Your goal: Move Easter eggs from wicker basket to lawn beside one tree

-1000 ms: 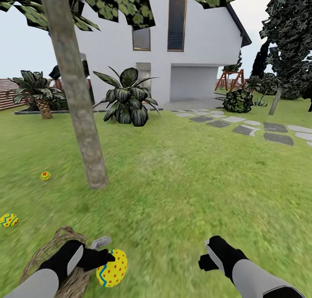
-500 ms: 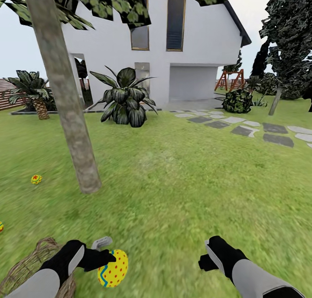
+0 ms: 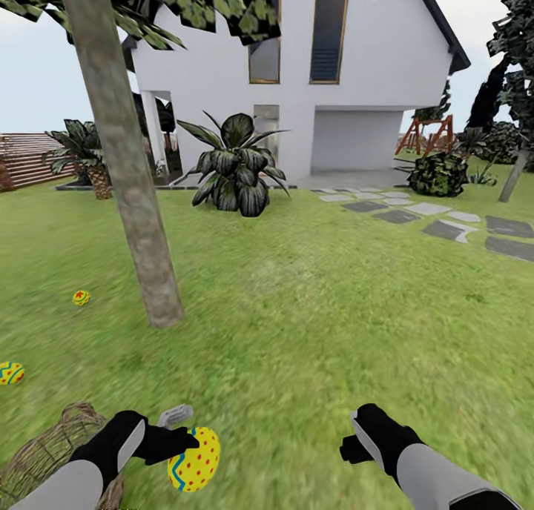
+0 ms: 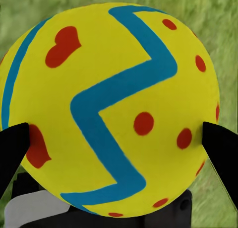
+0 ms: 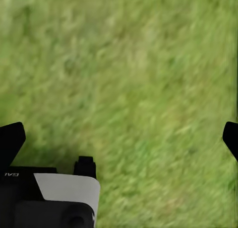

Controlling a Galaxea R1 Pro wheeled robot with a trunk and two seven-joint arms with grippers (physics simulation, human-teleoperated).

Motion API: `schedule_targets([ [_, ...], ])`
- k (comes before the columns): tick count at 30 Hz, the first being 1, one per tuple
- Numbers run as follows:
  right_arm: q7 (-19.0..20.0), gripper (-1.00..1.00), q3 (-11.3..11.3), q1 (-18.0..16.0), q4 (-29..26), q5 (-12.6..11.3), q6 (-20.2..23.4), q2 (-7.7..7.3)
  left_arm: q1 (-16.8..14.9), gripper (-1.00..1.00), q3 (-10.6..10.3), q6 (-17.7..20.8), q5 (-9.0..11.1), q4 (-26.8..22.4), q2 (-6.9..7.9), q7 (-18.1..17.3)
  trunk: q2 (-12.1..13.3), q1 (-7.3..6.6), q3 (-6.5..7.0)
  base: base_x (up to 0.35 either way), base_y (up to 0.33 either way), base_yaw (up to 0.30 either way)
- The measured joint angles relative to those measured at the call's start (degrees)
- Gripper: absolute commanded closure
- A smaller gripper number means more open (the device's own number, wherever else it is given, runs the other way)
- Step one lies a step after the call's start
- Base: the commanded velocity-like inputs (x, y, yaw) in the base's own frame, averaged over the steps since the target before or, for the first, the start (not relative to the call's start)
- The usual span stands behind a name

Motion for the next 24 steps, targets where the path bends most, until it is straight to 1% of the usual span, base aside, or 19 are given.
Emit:
schedule_targets([
  [5, 0.00, -1.00, 0.00, 0.00, 0.00, 0.04, -0.01, 0.00, 0.00, 1.00, 0.00, 0.00, 0.00, 0.00, -0.17, 0.01, 0.00, 0.00, -0.17, 0.182, -0.258, 0.265],
  [24, -0.01, -1.00, -0.10, 0.00, 0.00, 0.03, -0.01, 0.06, 0.00, 1.00, 0.00, 0.00, 0.00, 0.00, -0.06, -0.03, 0.00, 0.00, -0.81, 0.180, -0.259, 0.265],
])
